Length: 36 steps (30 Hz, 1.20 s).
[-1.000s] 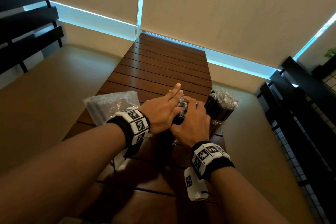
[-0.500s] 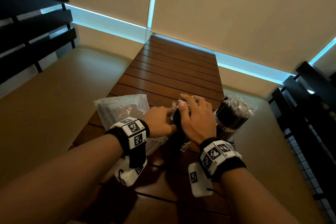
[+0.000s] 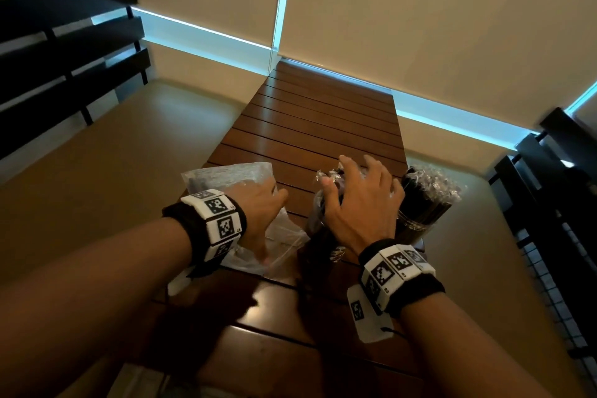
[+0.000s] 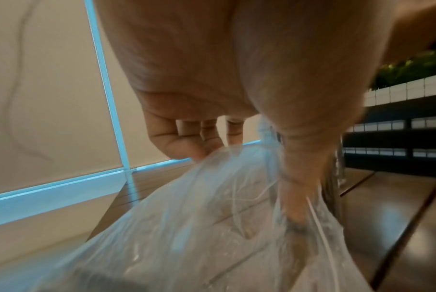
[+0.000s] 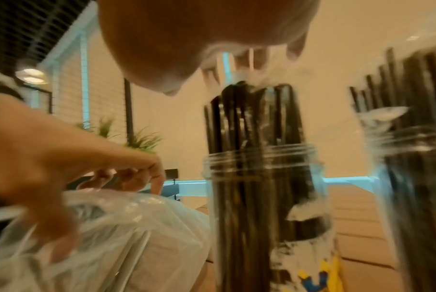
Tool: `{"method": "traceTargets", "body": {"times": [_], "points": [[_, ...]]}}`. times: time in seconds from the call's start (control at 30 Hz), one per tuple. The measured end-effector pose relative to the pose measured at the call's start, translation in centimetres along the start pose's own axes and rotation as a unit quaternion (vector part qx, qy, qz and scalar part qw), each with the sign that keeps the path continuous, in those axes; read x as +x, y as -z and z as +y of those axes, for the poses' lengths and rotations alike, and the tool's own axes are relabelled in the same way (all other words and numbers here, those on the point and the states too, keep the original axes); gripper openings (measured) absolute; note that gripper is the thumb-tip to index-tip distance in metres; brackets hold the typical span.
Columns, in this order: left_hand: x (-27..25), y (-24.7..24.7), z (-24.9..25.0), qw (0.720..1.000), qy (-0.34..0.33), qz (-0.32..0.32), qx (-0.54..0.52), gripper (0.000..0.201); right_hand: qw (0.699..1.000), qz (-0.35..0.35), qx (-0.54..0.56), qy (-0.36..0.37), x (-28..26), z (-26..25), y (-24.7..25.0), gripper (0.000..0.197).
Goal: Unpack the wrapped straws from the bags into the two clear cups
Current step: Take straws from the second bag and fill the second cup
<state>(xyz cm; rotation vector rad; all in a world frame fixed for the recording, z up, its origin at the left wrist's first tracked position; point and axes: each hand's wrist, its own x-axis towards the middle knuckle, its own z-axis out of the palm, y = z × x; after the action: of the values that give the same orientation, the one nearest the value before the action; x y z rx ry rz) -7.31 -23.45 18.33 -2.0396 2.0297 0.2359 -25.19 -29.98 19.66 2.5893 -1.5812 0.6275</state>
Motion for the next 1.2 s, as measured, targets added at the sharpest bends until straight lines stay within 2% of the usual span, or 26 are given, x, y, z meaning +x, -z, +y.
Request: {"method": "traceTargets", "body": {"times": [0.07,0.1,0.13,0.17,0.23,0.3,0.37,0.4,0.47,0.57,0.63,0.73,0.77,0.87,0.97,1.0,1.07,1.13,1.2], "points": [[-0.6,-0.4,-0.6,0.999,0.013,0.019,-0.022,0.072,0.994,0.078,0.022,0.076,-0.9,-1.5,0.3,0.035],[-0.8,-0.3,-0.9,0.997,0.024,0.042,-0.054,0.06,0.987,0.082,0.041,0.131,-1.4,-2.4,0.5,0.026],[-0.9,-0.2,-1.4,0.993,0.033,0.067,-0.088,0.05,0.98,0.043,0.061,0.186,-1.9,-3.1,0.4,0.018],[-1.0,0.2,-1.8,0.988,0.038,0.09,-0.116,0.042,0.972,-0.023,0.069,0.225,-2.5,-4.0,0.3,0.014],[-1.2,0.9,-2.8,0.979,0.043,0.122,-0.155,0.029,0.948,-0.17,0.063,0.26,-3.4,-5.2,-0.6,0.015],[-1.3,1.4,-3.3,0.975,0.041,0.135,-0.174,0.022,0.934,-0.243,0.072,0.253,-3.6,-6.1,-2.1,0.018],[-1.6,1.6,-3.5,0.973,0.029,0.137,-0.185,0.02,0.929,-0.283,0.099,0.215,-3.2,-7.0,-4.0,0.026],[-1.8,1.6,-3.4,0.971,0.022,0.14,-0.191,0.02,0.929,-0.289,0.113,0.203,-2.9,-7.5,-5.0,0.025],[-2.3,1.6,-3.1,0.969,0.007,0.145,-0.202,0.021,0.929,-0.302,0.126,0.172,-2.6,-8.3,-7.2,0.01],[-2.8,1.3,-2.7,0.97,-0.017,0.141,-0.197,0.025,0.946,-0.306,0.055,0.09,-2.3,-9.1,-11.2,0.037],[-3.0,1.2,-2.6,0.969,-0.035,0.147,-0.194,0.025,0.945,-0.321,0.013,0.058,-2.3,-9.2,-13.3,0.041],[-3.0,0.8,-2.6,0.967,-0.058,0.156,-0.194,0.023,0.922,-0.384,-0.012,0.048,-2.8,-9.3,-15.0,0.06],[-2.9,0.8,-2.6,0.966,-0.063,0.162,-0.192,0.023,0.927,-0.371,-0.018,0.051,-2.9,-9.3,-15.2,0.064],[-2.6,0.6,-2.6,0.964,-0.065,0.178,-0.188,0.024,0.927,-0.351,-0.058,0.118,-3.5,-9.8,-16.2,0.05],[-2.1,0.1,-2.7,0.968,-0.058,0.18,-0.164,0.021,0.915,-0.367,-0.098,0.134,-3.3,-10.2,-14.9,0.061],[-2.0,-0.2,-2.7,0.971,-0.049,0.176,-0.154,0.019,0.907,-0.383,-0.106,0.141,-2.9,-10.3,-13.4,0.057],[-1.6,-0.8,-3.0,0.976,-0.023,0.164,-0.139,0.016,0.895,-0.407,-0.114,0.145,-2.0,-10.1,-10.3,0.037],[-1.4,-1.2,-3.2,0.979,0.008,0.155,-0.129,0.012,0.904,-0.386,-0.114,0.145,-1.3,-9.6,-6.6,0.025],[-1.0,-1.4,-3.3,0.978,0.037,0.151,-0.137,0.01,0.911,-0.356,-0.13,0.164,-1.1,-8.9,-2.9,0.024]]}}
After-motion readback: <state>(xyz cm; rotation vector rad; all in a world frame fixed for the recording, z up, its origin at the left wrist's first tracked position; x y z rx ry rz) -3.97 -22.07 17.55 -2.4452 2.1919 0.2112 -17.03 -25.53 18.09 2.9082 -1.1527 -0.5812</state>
